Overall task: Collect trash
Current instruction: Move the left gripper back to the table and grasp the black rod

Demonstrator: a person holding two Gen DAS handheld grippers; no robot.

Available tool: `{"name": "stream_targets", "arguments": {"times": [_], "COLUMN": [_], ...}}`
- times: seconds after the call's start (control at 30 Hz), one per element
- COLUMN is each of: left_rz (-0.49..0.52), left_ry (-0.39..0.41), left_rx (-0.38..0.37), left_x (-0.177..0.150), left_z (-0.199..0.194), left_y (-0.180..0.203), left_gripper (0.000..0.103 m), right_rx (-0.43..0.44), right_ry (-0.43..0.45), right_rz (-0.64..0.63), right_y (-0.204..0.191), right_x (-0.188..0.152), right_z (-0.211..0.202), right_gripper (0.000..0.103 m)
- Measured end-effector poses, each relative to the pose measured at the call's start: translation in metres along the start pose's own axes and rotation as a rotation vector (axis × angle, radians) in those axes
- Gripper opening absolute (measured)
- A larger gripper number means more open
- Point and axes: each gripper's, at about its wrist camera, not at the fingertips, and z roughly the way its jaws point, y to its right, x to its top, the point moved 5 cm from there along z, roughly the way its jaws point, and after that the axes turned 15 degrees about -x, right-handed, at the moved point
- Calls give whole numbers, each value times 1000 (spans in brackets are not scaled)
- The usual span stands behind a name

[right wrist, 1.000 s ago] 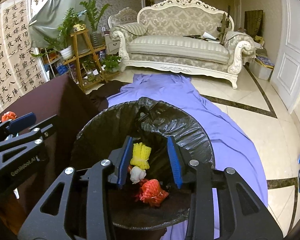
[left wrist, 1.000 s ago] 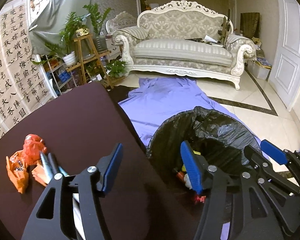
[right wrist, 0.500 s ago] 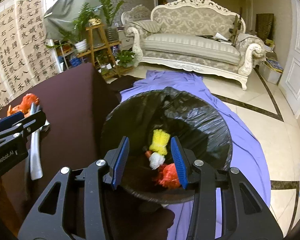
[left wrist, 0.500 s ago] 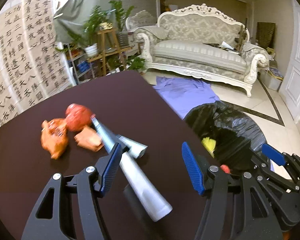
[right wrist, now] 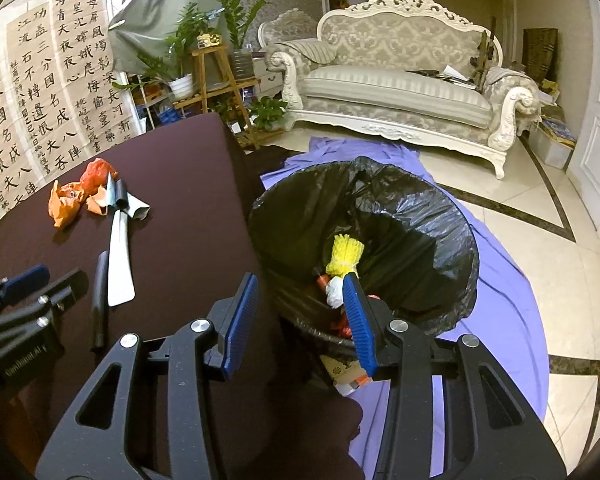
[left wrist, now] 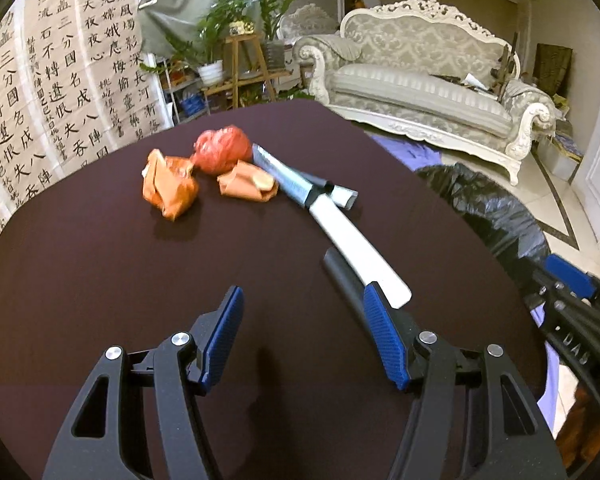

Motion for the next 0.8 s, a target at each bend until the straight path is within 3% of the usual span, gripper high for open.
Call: {"name": "stream_targets", "arguments": {"times": [0.5, 0.7, 0.77, 0.8], "left_rz": [-37, -22, -18, -15], "left_ry": [-58, -55, -51, -49], "left_rx": [-33, -32, -32, -31], "left_x": [-2, -6, -6, -6], "left_z": [14, 11, 10, 10], "left_y": [-6, -12, -14, -15], "left_gripper": [62, 38, 23, 20], "right_rx": [14, 26, 31, 34], "right_ry": [-1, 0, 0, -1], "right_rz": [-20, -39, -43, -47], "right_y": [-11, -22, -26, -28], "right_x": [1, 3, 3, 4], "right_z": [-1, -1, -1, -1], "right_gripper": [43, 43, 43, 43]}}
